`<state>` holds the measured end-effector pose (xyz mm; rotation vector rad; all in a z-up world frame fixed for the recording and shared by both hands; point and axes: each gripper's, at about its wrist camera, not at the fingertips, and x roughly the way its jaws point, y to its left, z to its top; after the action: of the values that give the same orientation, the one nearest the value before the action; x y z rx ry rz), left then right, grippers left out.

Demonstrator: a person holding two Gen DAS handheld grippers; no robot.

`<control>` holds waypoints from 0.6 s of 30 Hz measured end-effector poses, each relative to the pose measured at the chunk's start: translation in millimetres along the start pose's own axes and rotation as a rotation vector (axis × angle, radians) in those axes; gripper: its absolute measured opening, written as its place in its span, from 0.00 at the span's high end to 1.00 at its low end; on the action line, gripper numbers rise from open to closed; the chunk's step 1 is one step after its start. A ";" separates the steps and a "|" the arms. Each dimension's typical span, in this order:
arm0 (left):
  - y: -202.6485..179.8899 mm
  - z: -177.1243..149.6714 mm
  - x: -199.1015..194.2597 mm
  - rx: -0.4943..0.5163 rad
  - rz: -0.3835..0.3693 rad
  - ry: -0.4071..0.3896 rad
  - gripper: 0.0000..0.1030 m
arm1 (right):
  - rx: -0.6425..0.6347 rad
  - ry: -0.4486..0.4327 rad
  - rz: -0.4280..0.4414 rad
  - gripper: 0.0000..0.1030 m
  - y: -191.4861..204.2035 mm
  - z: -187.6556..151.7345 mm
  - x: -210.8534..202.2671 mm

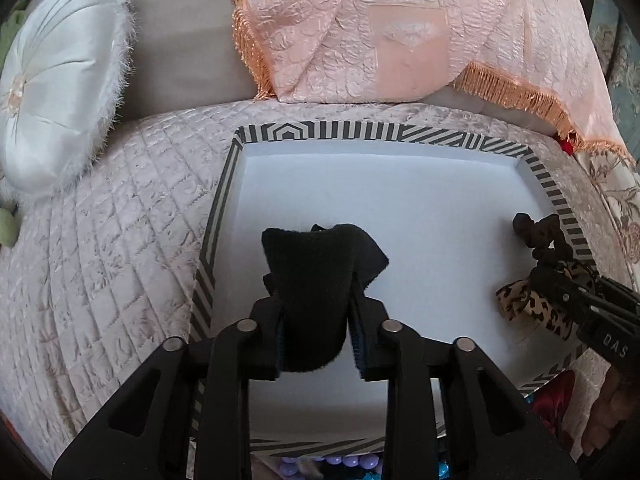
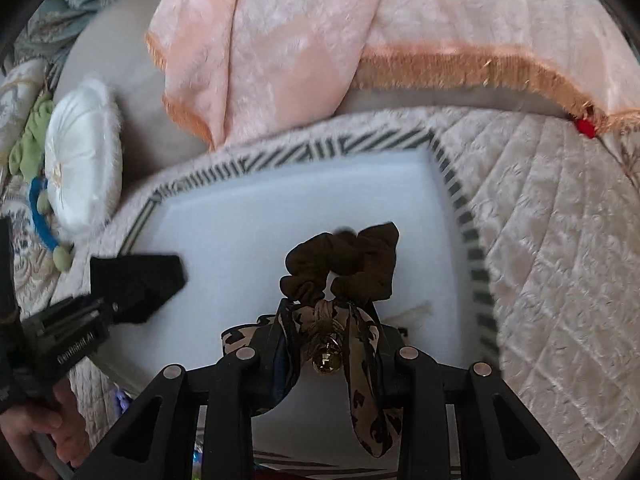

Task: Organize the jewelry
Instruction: 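Carry the pouch and leopard bow with both tools over the striped tray, then open both tools to drop the pouch and bow into the tray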

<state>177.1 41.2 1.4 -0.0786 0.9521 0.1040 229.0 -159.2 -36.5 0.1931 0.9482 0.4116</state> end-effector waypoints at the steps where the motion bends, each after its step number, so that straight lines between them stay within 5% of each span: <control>1: -0.8 -0.3 0.7 0.006 -0.003 0.001 0.63 | -0.020 0.001 -0.002 0.69 3.8 -1.2 -0.4; 3: -1.9 -0.9 2.0 0.018 -0.009 0.006 0.47 | -0.040 -0.017 0.003 0.53 8.5 -2.5 -4.7; 5: -0.8 -1.1 1.2 0.021 0.003 0.002 0.45 | -0.048 -0.044 0.014 0.48 11.9 -2.9 -11.1; 18: 54.2 -21.6 -68.4 -0.066 -0.104 -0.104 0.43 | 0.003 -0.226 0.049 0.47 5.1 -33.2 -92.1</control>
<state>113.6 88.8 43.5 -0.1813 0.8397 0.0432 153.2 -194.2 15.0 0.2601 0.7229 0.4235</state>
